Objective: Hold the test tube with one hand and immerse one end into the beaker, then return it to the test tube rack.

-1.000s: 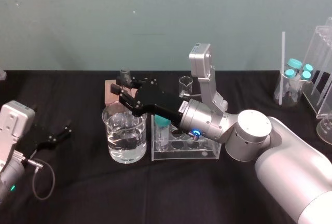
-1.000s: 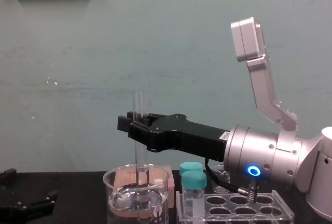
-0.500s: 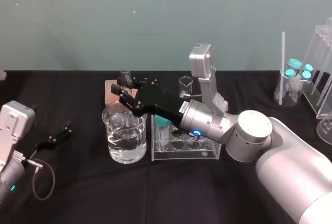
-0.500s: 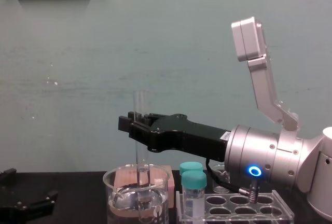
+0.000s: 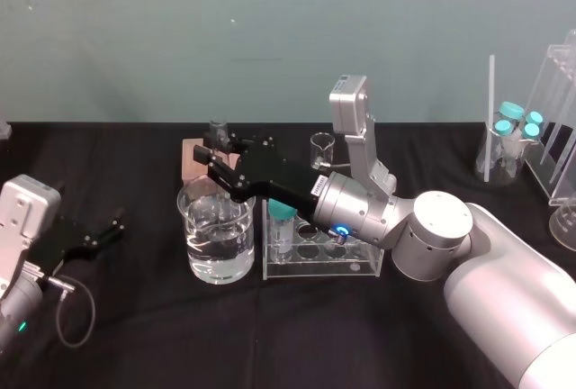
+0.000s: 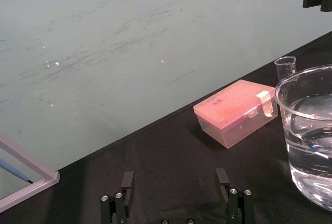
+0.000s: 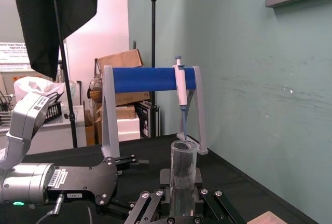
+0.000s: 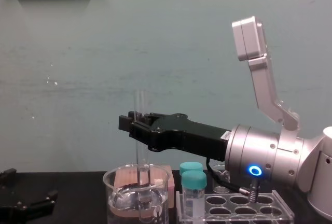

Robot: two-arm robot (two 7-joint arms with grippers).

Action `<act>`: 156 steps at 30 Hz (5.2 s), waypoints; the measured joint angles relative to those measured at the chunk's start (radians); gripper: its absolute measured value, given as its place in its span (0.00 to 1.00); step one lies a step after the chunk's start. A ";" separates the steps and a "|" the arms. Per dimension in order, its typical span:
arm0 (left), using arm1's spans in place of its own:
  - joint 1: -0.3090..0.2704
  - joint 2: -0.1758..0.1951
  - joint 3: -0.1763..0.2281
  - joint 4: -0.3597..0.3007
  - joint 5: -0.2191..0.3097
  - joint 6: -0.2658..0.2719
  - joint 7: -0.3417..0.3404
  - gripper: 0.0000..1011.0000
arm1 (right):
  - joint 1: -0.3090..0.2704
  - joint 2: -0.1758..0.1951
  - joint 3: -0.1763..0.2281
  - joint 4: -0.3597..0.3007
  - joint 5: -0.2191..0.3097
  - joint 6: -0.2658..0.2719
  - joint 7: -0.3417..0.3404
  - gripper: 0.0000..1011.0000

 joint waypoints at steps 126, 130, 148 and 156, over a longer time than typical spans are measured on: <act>0.000 0.000 0.000 0.000 0.000 0.000 0.000 0.99 | -0.261 0.227 0.234 -0.481 -0.044 0.014 -0.302 0.23; 0.000 0.000 0.000 0.000 0.000 0.000 0.000 0.99 | -0.305 0.239 0.255 -0.482 -0.066 0.039 -0.336 0.23; 0.000 0.000 0.000 0.000 0.000 0.000 0.000 0.99 | -0.342 0.212 0.299 -0.442 -0.068 0.052 -0.327 0.23; 0.000 0.000 0.000 0.000 0.000 0.000 0.000 0.99 | -0.333 0.203 0.295 -0.423 -0.069 0.048 -0.312 0.23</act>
